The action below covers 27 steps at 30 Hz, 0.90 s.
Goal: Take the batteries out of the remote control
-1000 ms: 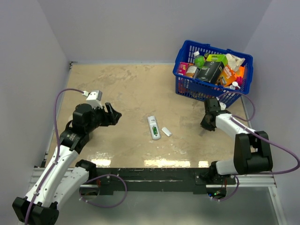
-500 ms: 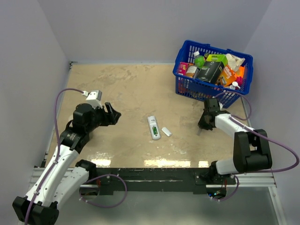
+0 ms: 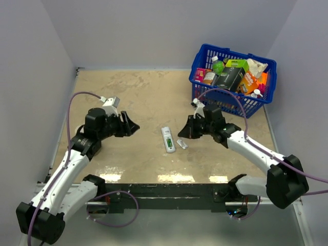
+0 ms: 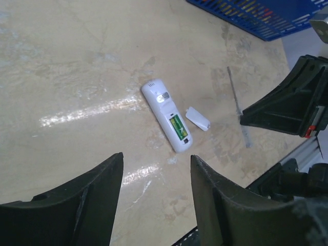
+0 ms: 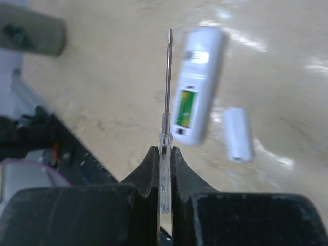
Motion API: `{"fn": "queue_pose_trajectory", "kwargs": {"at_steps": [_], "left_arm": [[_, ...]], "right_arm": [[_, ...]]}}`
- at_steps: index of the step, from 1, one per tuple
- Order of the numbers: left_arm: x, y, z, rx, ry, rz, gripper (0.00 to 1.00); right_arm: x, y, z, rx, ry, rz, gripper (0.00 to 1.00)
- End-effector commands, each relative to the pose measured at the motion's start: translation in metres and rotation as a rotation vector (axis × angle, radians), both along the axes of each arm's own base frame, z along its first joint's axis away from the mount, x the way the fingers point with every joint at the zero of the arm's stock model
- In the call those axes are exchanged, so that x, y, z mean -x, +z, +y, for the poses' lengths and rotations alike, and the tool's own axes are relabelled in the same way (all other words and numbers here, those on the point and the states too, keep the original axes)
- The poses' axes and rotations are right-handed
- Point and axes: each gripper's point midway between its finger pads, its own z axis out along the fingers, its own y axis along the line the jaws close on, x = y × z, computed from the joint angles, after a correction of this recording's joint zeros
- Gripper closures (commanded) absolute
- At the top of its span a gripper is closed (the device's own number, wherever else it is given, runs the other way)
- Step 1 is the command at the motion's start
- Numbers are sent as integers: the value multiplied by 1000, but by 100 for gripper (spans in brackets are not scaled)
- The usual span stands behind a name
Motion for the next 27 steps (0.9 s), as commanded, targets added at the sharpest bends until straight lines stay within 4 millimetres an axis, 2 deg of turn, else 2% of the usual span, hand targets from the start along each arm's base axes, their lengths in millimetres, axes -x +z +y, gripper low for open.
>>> {"fn": "queue_pose_trajectory", "kwargs": {"at_steps": [1, 3, 6, 12, 16, 24, 27], "left_arm": [[0, 33, -30, 113, -113, -40, 41], [1, 36, -36, 137, -143, -34, 41], [4, 38, -54, 193, -206, -13, 42], [7, 34, -84, 275, -253, 54, 43], [5, 32, -90, 279, -233, 59, 43], [6, 3, -97, 293, -205, 164, 47], [7, 0, -97, 299, -193, 174, 48]], "right_arm": [[27, 64, 68, -245, 265, -105, 100], [29, 79, 81, -296, 295, -147, 100], [38, 91, 94, -347, 345, -158, 100], [40, 88, 104, -342, 389, -158, 100], [37, 78, 107, -319, 399, -153, 100], [35, 82, 112, -349, 389, -163, 100], [37, 82, 115, -356, 389, -164, 100]]}}
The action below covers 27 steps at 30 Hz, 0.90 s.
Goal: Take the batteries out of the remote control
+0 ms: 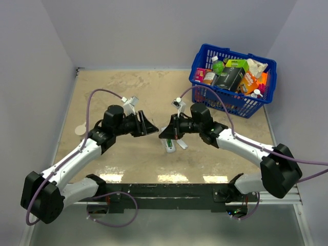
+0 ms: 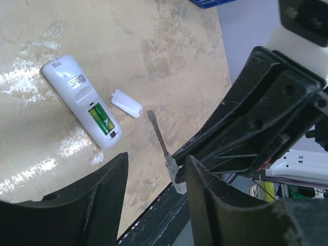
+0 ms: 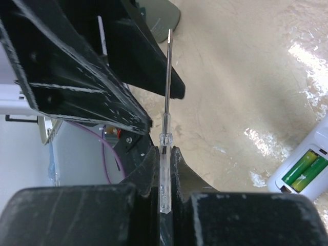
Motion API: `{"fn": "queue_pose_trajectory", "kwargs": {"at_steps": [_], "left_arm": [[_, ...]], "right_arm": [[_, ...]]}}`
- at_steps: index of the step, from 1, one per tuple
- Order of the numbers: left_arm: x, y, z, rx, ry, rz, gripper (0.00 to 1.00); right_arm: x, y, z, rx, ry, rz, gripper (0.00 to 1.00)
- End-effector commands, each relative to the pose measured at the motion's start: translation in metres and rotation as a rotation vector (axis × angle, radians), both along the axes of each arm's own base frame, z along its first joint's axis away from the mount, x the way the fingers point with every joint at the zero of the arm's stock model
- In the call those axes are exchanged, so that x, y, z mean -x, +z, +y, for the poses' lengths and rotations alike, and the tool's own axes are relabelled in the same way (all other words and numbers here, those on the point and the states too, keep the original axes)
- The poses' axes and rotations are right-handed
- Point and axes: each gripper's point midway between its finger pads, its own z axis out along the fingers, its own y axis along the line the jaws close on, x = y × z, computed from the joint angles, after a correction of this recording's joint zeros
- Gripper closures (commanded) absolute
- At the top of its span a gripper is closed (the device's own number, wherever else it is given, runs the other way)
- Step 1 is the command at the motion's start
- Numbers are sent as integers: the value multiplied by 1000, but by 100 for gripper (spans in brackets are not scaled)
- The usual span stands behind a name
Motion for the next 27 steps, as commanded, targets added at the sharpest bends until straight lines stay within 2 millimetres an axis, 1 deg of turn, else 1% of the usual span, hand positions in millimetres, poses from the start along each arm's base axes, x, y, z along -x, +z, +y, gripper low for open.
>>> {"fn": "queue_pose_trajectory", "kwargs": {"at_steps": [1, 3, 6, 8, 10, 11, 12, 13, 14, 15, 16, 17, 18, 19, 20, 21, 22, 24, 25, 26, 27], "left_arm": [[-2, 4, -4, 38, 22, 0, 48], [-3, 4, -4, 44, 37, 18, 48], [-1, -5, -6, 47, 37, 75, 49], [2, -13, -7, 49, 38, 121, 53], [3, -18, -6, 48, 48, 143, 58], [4, -23, -5, 43, 58, 156, 62], [5, -26, -4, 37, 63, 169, 71], [6, -28, -3, 33, 64, 181, 75], [5, -28, -4, 35, 67, 197, 81], [7, -31, -3, 28, 73, 219, 95], [6, -31, -3, 30, 81, 235, 100], [7, -31, -4, 41, 90, 260, 100], [6, -29, -6, 57, 93, 266, 100], [5, -26, -6, 74, 99, 273, 100], [5, -19, -9, 113, 107, 288, 100], [6, -14, -10, 133, 110, 294, 100], [5, -9, -11, 152, 118, 295, 100], [1, -1, -12, 195, 149, 319, 100], [-2, 6, -11, 222, 174, 325, 100], [-4, 9, -10, 229, 196, 330, 100], [-6, 11, -8, 233, 222, 336, 100]], "right_arm": [[1, 26, 13, -73, 27, -61, 100], [3, 27, 16, -78, 32, -67, 100], [2, 26, 18, -76, 18, -70, 100], [0, 25, 18, -70, 0, -73, 100], [-2, 24, 19, -66, -6, -77, 100], [-4, 24, 18, -63, -19, -84, 99], [-4, 24, 18, -61, -26, -91, 98], [-5, 26, 17, -62, -34, -107, 96], [-11, 23, 14, -45, -69, -116, 86], [-13, 22, 12, -36, -90, -128, 79], [-16, 23, 8, -22, -116, -165, 70], [-18, 16, 2, -4, -145, -181, 65], [-24, 15, -4, 4, -197, -215, 56], [-25, 15, -8, -7, -220, -240, 52], [-22, 23, -15, -56, -243, -291, 50], [-25, 27, -19, -77, -275, -322, 45], [-20, 36, -24, -128, -288, -375, 43], [-17, 44, -28, -147, -304, -442, 38], [-15, 44, -29, -154, -308, -467, 37], [-10, 51, -30, -176, -304, -503, 37], [-11, 52, -33, -175, -324, -544, 35]]}}
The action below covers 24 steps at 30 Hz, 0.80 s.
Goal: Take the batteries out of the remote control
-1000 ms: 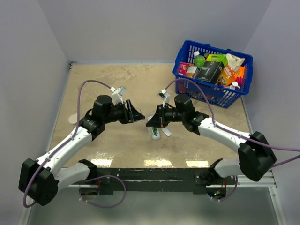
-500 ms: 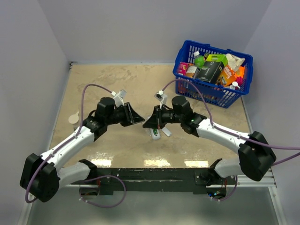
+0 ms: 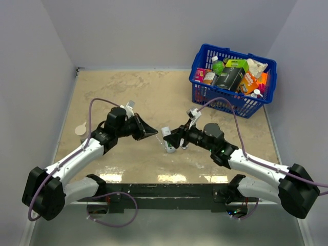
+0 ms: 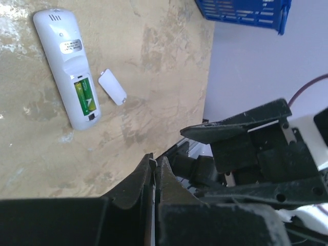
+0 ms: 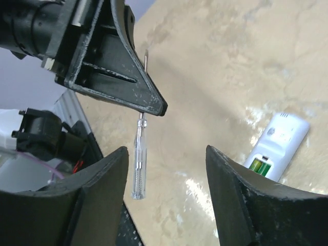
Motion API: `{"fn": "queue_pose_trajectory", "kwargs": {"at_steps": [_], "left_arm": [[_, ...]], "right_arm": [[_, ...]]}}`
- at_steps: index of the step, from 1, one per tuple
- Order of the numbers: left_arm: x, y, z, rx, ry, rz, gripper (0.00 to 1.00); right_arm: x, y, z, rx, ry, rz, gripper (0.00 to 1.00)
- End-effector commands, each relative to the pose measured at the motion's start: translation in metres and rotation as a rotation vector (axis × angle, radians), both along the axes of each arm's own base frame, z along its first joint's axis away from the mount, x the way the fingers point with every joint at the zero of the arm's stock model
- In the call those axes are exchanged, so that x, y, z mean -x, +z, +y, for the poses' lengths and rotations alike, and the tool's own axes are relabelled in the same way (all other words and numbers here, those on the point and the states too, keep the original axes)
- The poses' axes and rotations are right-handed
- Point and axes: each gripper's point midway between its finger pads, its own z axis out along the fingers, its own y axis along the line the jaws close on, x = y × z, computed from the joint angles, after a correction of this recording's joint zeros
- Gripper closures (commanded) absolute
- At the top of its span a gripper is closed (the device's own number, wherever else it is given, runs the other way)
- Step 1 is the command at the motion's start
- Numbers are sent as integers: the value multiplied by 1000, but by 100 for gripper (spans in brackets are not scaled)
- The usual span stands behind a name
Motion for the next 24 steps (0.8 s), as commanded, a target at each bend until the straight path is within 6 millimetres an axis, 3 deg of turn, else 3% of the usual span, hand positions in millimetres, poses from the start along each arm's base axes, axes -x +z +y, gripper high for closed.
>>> {"fn": "queue_pose_trajectory", "kwargs": {"at_steps": [1, 6, 8, 12, 18, 24], "left_arm": [[-12, 38, 3, 118, 139, 24, 100], [-15, 57, 8, 235, 233, 69, 100], [-18, 68, 6, 301, 245, 66, 100], [-18, 70, 3, 318, 239, 83, 100], [-14, 68, 5, 330, 247, 103, 100], [-14, 66, 6, 329, 253, 108, 100]], "right_arm": [[-7, 49, -7, -126, -88, -294, 34], [-3, 63, -19, -187, -143, -427, 29], [3, 72, -15, -224, -113, -464, 29], [4, 73, -4, -230, -88, -469, 30], [-2, 77, 9, -241, -91, -442, 40], [-2, 93, 7, -284, -120, -468, 48]]}}
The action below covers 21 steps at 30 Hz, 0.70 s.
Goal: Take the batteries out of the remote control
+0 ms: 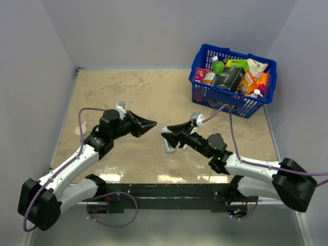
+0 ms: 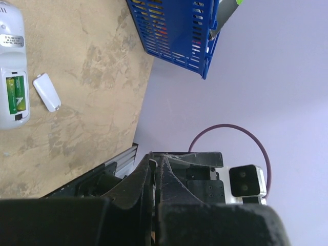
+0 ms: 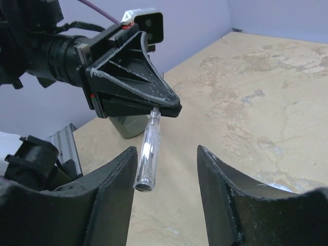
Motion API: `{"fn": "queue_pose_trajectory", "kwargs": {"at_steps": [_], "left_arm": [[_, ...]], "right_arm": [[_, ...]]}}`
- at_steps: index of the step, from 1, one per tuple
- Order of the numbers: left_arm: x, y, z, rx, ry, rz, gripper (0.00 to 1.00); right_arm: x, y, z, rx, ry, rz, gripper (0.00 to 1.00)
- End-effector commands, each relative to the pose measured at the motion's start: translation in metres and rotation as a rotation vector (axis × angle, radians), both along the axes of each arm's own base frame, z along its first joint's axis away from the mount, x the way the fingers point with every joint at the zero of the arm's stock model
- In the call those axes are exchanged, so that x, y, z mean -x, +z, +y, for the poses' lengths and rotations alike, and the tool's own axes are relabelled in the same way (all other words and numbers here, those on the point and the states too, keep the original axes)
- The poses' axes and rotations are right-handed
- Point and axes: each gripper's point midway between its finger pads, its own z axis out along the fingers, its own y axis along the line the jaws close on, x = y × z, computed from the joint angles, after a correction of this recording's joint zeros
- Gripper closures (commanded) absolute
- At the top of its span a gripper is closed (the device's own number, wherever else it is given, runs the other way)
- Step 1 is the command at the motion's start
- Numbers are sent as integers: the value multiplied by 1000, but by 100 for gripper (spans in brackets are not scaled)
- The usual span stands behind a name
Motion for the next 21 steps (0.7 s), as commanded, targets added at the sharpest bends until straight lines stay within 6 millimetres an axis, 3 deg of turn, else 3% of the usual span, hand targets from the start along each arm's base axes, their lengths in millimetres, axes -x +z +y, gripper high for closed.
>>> {"fn": "queue_pose_trajectory", "kwargs": {"at_steps": [1, 8, 10, 14, 21], "left_arm": [[-2, 10, 0, 40, 10, -17, 100], [-1, 10, -2, 65, 0, -23, 100], [0, 10, -2, 65, -3, -20, 100], [0, 10, -2, 70, -3, -19, 100], [2, 9, -3, 70, -12, -22, 100]], "right_arm": [[-5, 53, -2, -116, -41, -102, 48], [-10, 52, 5, -88, -41, -98, 69], [-10, 52, 7, -89, -35, -96, 69], [-6, 49, 12, -80, -8, -91, 59], [-4, 29, 7, -23, -28, -50, 56]]}}
